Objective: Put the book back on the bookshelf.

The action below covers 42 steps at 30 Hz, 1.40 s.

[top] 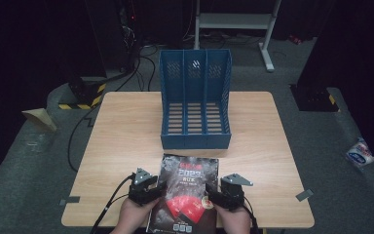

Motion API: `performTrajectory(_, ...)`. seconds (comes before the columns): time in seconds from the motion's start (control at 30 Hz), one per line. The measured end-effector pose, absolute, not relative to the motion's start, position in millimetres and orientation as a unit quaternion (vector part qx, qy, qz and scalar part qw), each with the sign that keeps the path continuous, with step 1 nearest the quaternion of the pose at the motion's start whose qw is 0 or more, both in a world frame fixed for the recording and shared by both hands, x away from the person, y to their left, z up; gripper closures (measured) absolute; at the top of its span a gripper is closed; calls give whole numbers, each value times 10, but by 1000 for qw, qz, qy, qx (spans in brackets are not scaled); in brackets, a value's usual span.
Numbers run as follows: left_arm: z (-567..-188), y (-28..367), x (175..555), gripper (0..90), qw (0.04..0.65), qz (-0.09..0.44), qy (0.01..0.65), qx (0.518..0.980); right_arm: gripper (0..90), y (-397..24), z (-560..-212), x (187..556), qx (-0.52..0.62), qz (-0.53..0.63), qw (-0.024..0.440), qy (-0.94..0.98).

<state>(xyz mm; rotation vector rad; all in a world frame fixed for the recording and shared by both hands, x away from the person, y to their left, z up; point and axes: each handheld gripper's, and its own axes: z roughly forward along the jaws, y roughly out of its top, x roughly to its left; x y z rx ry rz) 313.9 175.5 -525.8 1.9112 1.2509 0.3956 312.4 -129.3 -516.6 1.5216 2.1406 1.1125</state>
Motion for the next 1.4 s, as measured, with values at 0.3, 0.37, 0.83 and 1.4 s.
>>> performTrajectory(0.3, -5209, 1779, 3094, 565, 414, 178, 494, 744, 333, -1214, -5209, 3120, 518, 383, 132, 753)
performTrajectory(0.37, -5154, 1793, 3065, 609, 418, 201, 485, 741, 334, -1211, -5207, 3119, 523, 385, 127, 750)
performTrajectory(0.83, -5227, 1631, 3051, 765, 396, 154, 439, 792, 336, -1220, -5219, 3129, 536, 398, 121, 734)
performTrajectory(1.4, -5233, 1643, 3041, 758, 397, 160, 440, 789, 426, -1367, -5161, 3134, 537, 498, 71, 677)
